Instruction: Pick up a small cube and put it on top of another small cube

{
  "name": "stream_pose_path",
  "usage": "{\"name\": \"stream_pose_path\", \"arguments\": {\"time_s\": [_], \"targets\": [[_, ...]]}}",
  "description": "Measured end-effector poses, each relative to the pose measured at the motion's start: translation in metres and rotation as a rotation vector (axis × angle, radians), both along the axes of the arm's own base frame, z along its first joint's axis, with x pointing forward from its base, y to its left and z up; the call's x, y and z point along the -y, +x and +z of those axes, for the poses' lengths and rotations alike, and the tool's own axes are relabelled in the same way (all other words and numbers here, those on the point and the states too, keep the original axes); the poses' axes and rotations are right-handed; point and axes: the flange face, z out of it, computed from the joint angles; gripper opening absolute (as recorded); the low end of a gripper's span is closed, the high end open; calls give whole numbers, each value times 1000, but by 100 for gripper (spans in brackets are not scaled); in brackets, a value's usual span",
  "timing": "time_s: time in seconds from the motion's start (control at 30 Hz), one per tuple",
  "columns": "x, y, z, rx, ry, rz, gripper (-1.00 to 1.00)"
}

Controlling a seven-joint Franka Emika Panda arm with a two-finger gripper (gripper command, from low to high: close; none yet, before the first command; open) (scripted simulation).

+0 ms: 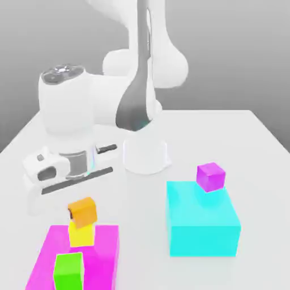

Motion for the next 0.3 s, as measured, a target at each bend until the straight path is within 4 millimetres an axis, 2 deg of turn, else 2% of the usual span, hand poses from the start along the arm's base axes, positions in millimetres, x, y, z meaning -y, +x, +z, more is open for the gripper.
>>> {"name": "stream_pose_path", "arguments": {"time_s": [0.1, 0.13, 0.3], "targets": [[1, 0, -3, 1, -1, -1, 100], [1, 0, 2, 1, 0, -2, 100], [1, 0, 52, 2, 1, -1, 100]]}}
